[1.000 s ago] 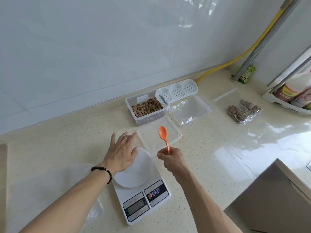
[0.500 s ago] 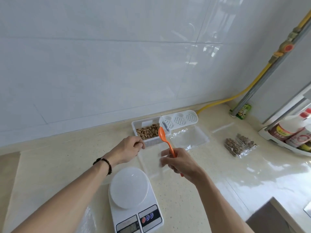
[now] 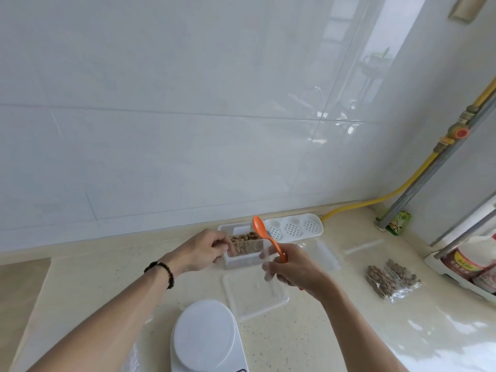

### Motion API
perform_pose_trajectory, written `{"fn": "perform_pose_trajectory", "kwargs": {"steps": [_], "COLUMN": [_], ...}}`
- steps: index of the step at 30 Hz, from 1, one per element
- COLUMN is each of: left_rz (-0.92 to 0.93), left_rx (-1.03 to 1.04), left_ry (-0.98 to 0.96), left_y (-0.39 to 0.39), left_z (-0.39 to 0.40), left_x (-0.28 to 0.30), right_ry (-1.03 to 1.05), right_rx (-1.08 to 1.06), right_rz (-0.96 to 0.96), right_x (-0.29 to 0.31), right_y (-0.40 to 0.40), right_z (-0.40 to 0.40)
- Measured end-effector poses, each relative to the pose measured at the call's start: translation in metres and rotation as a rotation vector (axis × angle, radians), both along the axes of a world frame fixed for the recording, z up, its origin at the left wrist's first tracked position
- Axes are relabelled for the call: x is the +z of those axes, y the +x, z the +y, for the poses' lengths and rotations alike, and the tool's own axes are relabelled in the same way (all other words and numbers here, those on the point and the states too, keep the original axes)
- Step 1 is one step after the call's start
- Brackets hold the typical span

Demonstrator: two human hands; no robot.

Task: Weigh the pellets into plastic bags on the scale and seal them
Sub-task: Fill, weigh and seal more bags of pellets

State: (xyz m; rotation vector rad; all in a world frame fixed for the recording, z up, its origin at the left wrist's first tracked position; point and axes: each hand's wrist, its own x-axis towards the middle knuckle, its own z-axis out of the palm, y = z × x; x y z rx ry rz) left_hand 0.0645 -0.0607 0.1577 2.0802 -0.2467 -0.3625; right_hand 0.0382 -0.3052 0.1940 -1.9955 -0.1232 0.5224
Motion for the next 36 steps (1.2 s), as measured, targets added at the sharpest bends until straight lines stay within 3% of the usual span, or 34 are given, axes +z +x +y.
{"fn": "perform_pose_trajectory", "kwargs": {"steps": [5, 8, 12, 15, 24, 31, 34, 36], "left_rz": [-0.076, -0.21, -0.191, -0.342, -0.448, -0.5, -0.473, -0.431], "left_rx": [0.08, 0.077, -0.118, -0.188, -0.031, -0.084, -0.045, -0.021], "left_ry": [0.038, 0.209, 0.426, 0.531, 0.299, 0.475, 0.495, 0.51], "left_y": [0.004, 0.005, 0.003, 0.004, 0.023, 0.036, 0.038, 0.04], "left_z": [0.013, 0.012, -0.003, -0.019, -0.014, -0.007, -0.003, -0.001], "left_x": [0.001, 0.004, 0.006, -0.004, -0.024, -0.048, -0.054, -0.057], "right_ry": [0.011, 0.098, 0.115, 0.122, 0.162, 0.244, 0.249, 0.196], "right_rx": [-0.056, -0.12, -0.216, -0.204, -0.215, -0.129, -0.177, -0.262], "right_rz": [-0.028, 0.011, 0.019, 0.035, 0.098, 0.192, 0.205, 0.114], "right_x": [0.005, 0.0, -0.008, -0.012, -0.036, -0.053, -0.062, -0.067], "right_y": [0.012, 0.018, 0.028, 0.035, 0.062, 0.076, 0.078, 0.08], "right_z": [0.004, 0.016, 0.033, 0.045, 0.049, 0.055, 0.054, 0.054]}}
